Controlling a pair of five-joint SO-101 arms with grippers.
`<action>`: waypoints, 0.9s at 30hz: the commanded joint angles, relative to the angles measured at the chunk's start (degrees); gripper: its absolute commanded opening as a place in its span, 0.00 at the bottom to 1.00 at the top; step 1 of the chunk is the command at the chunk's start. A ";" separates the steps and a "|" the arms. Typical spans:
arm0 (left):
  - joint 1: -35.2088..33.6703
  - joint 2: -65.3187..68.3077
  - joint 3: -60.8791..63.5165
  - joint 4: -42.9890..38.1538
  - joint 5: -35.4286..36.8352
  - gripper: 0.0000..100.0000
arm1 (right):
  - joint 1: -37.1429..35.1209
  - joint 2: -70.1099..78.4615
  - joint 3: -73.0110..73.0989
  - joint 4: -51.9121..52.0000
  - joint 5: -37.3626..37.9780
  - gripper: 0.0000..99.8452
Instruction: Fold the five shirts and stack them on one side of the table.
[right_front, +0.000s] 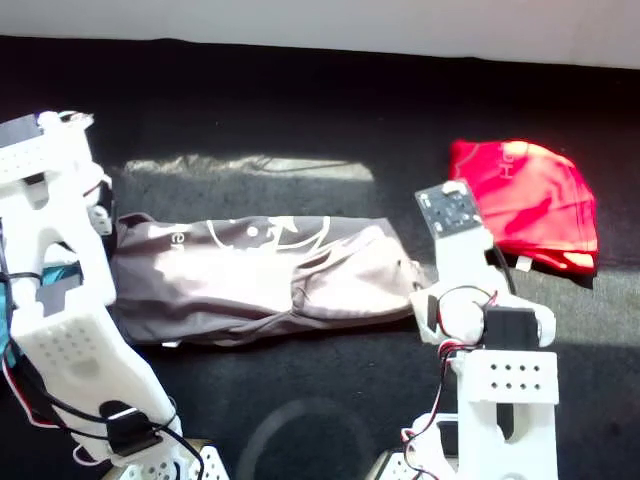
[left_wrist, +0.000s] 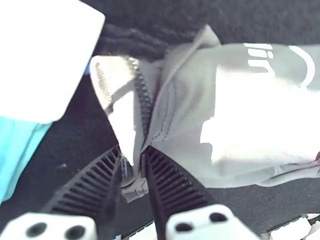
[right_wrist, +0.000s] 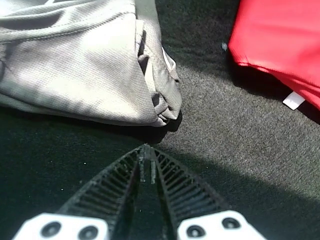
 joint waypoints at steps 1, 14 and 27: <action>9.01 -12.97 7.16 0.70 0.97 0.01 | 4.18 -3.03 4.44 -3.03 0.09 0.01; 42.68 -20.09 0.92 0.53 14.33 0.01 | 18.59 -13.85 16.13 -3.91 7.30 0.01; 59.56 -1.54 -22.02 0.44 20.04 0.01 | 30.99 -20.26 28.53 -13.58 7.21 0.01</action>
